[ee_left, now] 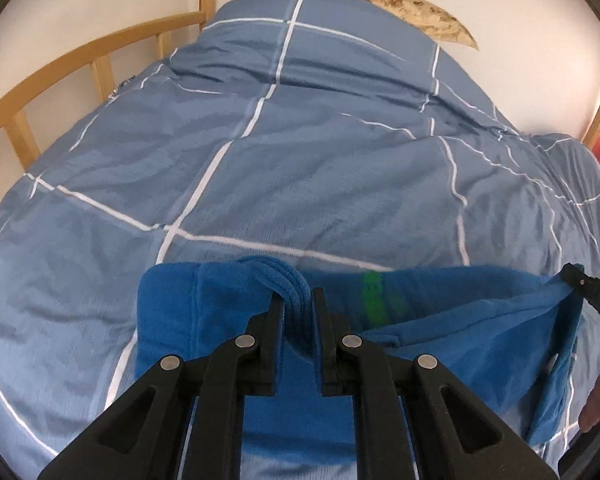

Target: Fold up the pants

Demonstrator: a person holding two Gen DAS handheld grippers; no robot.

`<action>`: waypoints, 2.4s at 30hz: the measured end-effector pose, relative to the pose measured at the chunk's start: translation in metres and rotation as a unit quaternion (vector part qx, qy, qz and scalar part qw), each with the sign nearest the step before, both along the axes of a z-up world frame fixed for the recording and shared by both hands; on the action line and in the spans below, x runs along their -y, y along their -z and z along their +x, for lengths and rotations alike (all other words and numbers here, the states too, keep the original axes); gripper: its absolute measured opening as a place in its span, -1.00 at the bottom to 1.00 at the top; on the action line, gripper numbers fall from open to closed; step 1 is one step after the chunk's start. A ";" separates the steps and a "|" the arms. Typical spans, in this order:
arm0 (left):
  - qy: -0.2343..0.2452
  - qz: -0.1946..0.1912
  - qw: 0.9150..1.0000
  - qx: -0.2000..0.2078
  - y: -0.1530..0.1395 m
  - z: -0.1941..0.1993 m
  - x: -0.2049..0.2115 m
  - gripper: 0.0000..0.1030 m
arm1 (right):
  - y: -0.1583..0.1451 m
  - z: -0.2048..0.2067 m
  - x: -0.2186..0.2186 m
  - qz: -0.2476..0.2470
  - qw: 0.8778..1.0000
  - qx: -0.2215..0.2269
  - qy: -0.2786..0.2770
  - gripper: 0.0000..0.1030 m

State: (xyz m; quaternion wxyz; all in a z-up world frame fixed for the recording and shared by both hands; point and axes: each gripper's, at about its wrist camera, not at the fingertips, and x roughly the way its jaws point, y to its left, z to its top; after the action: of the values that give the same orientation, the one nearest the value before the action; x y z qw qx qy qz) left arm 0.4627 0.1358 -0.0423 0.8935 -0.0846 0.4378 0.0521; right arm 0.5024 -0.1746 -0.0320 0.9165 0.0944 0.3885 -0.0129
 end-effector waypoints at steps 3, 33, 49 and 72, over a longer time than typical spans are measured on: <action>0.002 0.008 1.000 -0.018 0.010 0.018 -0.001 -0.75 | 0.011 0.021 -0.005 -0.008 1.000 -0.020 0.002 -0.80; 0.119 0.094 0.988 -0.014 -0.050 -0.019 0.062 0.69 | -0.015 -0.003 -0.041 -0.092 0.972 -0.100 -0.190 0.09; 0.177 0.056 0.983 0.010 0.005 -0.104 0.170 0.70 | 0.046 -0.127 0.037 -0.082 0.972 -0.066 -0.211 0.09; 0.169 0.071 0.983 -0.011 0.044 -0.117 0.196 0.70 | 0.094 -0.127 0.041 -0.146 0.960 -0.067 -0.227 -0.86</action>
State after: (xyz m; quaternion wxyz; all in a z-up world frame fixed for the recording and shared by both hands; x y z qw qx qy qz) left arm 0.3460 -0.0604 -0.0863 0.8883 0.0544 0.4510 -0.0676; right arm 0.3754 -0.2153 -0.1257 0.8709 -0.1322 0.4544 0.1327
